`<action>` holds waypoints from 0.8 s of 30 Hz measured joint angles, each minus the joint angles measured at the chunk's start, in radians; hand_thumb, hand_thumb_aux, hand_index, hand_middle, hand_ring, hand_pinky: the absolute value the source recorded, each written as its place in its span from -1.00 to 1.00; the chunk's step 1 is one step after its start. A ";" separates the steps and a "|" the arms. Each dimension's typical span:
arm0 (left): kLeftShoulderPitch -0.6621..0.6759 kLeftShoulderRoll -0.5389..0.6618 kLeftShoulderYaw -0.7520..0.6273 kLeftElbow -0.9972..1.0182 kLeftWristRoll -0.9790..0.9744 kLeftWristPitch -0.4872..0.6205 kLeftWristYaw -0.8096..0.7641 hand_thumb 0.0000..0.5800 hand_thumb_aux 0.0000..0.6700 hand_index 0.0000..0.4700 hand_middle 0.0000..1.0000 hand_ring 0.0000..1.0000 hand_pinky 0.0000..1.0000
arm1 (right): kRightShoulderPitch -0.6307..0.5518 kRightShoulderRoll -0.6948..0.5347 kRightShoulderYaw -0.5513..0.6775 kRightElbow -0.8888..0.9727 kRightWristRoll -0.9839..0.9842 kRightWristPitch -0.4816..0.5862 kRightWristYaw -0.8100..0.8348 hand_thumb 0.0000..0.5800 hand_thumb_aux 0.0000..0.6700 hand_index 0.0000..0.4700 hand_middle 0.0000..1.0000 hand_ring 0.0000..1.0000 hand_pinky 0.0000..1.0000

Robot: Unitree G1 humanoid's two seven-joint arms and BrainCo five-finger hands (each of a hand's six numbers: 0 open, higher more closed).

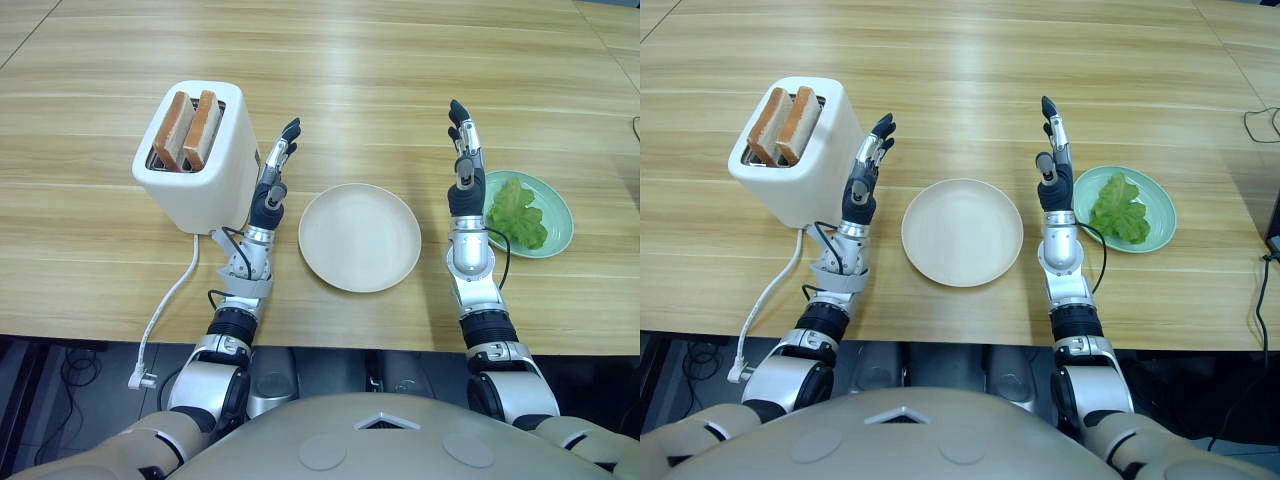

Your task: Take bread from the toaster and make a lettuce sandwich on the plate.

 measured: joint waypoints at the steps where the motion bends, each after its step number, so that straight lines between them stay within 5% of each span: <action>1: 0.000 0.000 0.000 0.000 0.000 0.000 0.000 -1.00 -1.00 -1.00 -1.00 -1.00 -1.00 | 0.000 0.000 0.000 0.000 -0.001 0.000 0.000 -1.00 -1.00 -1.00 -1.00 -1.00 -1.00; 12: 0.014 0.001 -0.006 -0.061 -0.041 0.003 -0.049 -1.00 -1.00 -1.00 -1.00 -1.00 -1.00 | 0.001 0.000 0.002 -0.007 -0.015 -0.001 -0.007 -1.00 -1.00 -1.00 -1.00 -1.00 -1.00; 18: 0.093 0.139 0.005 -0.595 -0.307 0.166 -0.175 -1.00 -1.00 -1.00 -1.00 -1.00 -1.00 | 0.013 -0.005 0.005 -0.016 -0.019 -0.001 -0.014 -1.00 -1.00 -1.00 -1.00 -1.00 -1.00; 24: 0.128 0.294 0.186 -0.864 -0.281 0.205 -0.175 -1.00 -1.00 -1.00 -1.00 -1.00 -1.00 | 0.030 -0.005 0.006 -0.031 -0.019 -0.001 -0.019 -1.00 -1.00 -1.00 -1.00 -1.00 -1.00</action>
